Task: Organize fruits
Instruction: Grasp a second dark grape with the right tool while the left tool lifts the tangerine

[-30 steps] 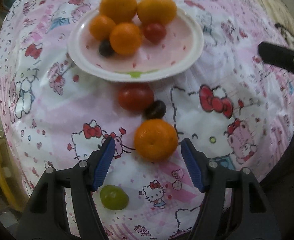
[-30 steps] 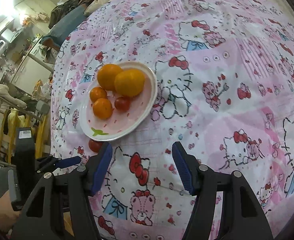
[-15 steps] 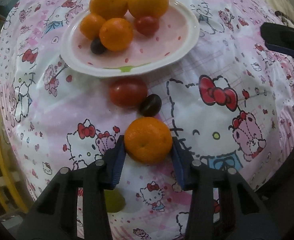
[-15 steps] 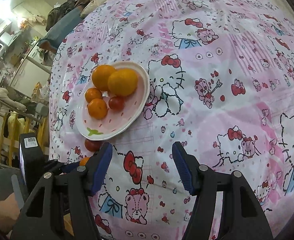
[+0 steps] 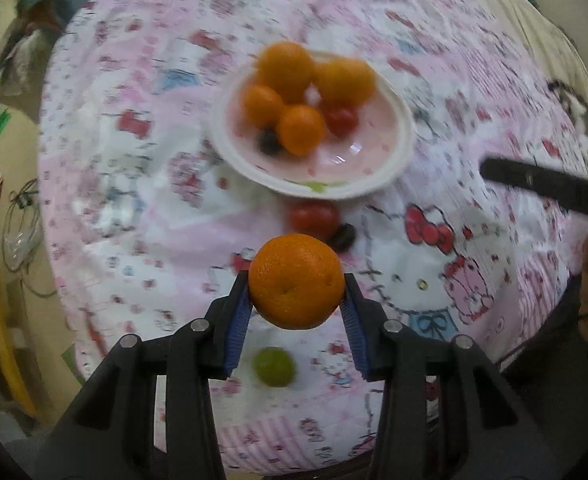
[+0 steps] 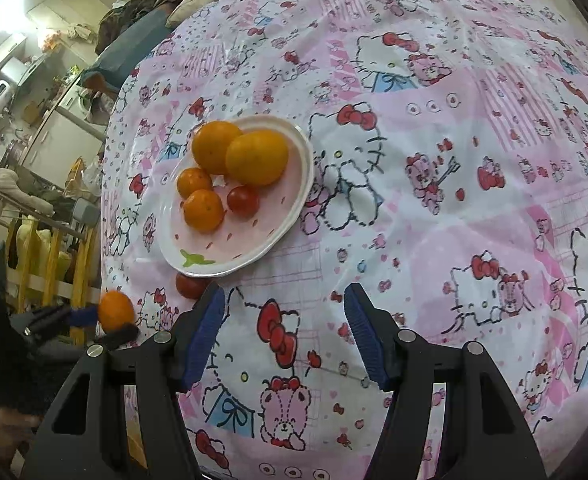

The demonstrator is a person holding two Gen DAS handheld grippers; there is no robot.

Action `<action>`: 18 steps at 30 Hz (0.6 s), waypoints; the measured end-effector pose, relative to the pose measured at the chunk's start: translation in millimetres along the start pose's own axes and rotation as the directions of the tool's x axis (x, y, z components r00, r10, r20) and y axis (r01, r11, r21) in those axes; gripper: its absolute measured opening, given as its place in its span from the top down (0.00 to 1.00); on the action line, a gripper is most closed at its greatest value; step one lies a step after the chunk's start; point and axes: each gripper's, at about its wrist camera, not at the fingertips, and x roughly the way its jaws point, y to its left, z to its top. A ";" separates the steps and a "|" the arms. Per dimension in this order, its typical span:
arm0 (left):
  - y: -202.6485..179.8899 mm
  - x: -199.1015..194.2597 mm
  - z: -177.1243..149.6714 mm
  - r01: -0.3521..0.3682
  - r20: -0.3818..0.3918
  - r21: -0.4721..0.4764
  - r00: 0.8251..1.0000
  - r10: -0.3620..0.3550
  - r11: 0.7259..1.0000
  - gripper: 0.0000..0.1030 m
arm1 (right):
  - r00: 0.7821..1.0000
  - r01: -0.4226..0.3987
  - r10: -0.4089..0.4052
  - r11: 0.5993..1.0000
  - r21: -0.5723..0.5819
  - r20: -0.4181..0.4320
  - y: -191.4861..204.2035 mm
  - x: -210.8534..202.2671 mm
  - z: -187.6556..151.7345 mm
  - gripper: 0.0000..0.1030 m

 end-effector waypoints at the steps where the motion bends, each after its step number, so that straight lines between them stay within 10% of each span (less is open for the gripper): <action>1: 11.5 -2.7 2.9 -0.015 0.012 -0.020 1.000 0.016 1.000 0.62 | 1.000 -0.004 0.004 1.000 -0.006 -0.009 2.8 2.5 -1.1 0.37; 9: 69.0 8.0 6.3 0.029 0.002 -0.278 1.000 -0.029 0.960 0.62 | 0.993 -0.054 0.048 0.997 -0.053 -0.107 27.6 31.4 -14.8 0.37; 18: 84.3 13.4 1.3 0.007 -0.007 -0.357 1.000 -0.010 0.934 0.62 | 0.983 -0.039 0.013 0.989 -0.140 -0.181 49.9 60.6 -20.9 0.37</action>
